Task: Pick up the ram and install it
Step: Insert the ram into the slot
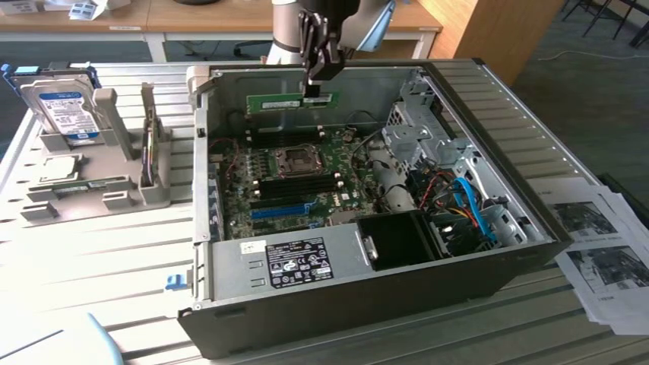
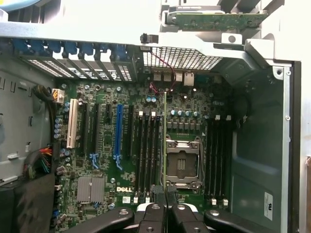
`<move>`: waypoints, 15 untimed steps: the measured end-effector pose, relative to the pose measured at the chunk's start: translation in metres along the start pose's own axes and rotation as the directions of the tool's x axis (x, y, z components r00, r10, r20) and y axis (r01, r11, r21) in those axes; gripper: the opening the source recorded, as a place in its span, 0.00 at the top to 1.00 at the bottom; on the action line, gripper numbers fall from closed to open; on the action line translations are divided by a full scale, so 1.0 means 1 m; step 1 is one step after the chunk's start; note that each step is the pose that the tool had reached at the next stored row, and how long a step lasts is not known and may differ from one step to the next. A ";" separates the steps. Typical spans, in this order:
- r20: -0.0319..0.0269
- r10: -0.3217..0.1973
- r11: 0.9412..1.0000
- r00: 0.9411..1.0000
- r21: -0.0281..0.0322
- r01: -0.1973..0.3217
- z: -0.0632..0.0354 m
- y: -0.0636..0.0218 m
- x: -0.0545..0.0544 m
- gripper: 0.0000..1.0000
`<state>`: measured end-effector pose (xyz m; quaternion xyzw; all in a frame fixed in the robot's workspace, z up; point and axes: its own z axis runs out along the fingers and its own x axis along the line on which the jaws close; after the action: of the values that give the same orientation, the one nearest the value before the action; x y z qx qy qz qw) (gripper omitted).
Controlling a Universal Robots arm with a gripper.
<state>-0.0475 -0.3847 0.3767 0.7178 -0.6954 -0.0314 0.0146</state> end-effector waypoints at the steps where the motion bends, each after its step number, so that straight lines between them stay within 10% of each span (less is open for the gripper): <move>1: 0.000 0.000 1.000 1.000 0.000 0.000 0.0017 -0.0001 0.000 0.89; 15: 0.000 0.000 1.000 1.000 0.000 0.000 0.0238 -0.0015 0.001 0.89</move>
<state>-0.0475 -0.3847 0.3528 0.7178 -0.6954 -0.0313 0.0147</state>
